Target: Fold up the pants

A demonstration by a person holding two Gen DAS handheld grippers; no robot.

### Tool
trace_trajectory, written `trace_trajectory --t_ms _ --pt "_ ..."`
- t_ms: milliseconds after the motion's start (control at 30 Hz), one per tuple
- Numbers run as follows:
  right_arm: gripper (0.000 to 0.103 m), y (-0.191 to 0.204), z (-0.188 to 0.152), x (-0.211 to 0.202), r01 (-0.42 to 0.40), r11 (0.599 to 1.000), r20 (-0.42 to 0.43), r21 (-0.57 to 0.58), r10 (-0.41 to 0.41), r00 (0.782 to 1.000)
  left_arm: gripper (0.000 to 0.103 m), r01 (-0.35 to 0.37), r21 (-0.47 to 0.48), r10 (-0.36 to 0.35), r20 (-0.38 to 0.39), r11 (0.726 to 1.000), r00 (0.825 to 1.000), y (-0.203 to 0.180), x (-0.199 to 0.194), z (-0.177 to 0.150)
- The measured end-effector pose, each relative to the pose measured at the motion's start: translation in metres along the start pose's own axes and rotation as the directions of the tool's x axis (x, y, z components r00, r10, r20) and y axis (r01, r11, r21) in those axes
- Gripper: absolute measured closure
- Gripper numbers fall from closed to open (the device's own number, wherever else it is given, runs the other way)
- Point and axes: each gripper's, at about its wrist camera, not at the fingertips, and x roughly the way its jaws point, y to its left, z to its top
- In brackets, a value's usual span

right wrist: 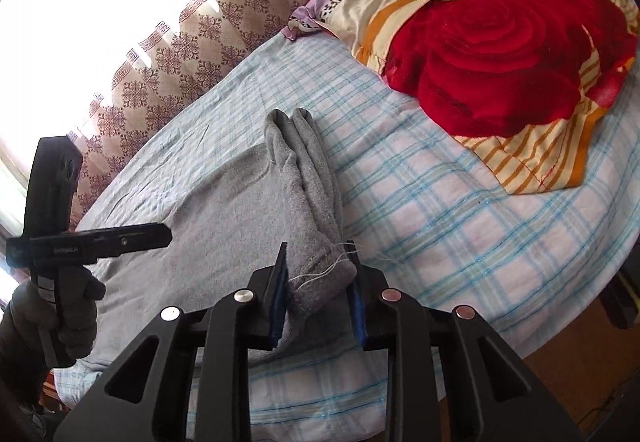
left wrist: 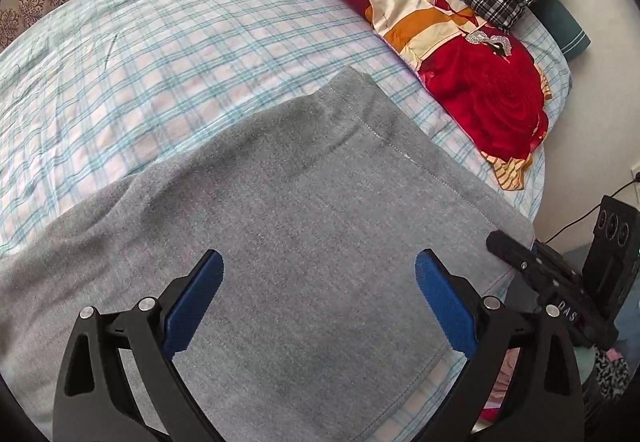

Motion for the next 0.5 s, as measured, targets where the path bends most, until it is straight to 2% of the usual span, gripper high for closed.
trace_trajectory --t_ms 167,300,500 --pt "0.078 0.05 -0.004 -0.012 0.055 0.974 0.039 -0.218 -0.048 0.998 0.005 0.087 -0.009 -0.087 -0.008 0.996 0.996 -0.018 -0.001 0.026" --pt "0.078 0.079 -0.011 -0.015 0.065 0.941 0.05 -0.331 -0.052 0.997 0.004 0.136 -0.025 -0.137 -0.017 0.99 0.99 -0.027 -0.003 0.041" --pt "0.079 0.106 -0.024 -0.016 0.068 0.897 0.055 -0.436 -0.049 0.997 0.003 0.127 -0.013 -0.128 -0.073 0.992 0.989 -0.035 0.011 0.055"
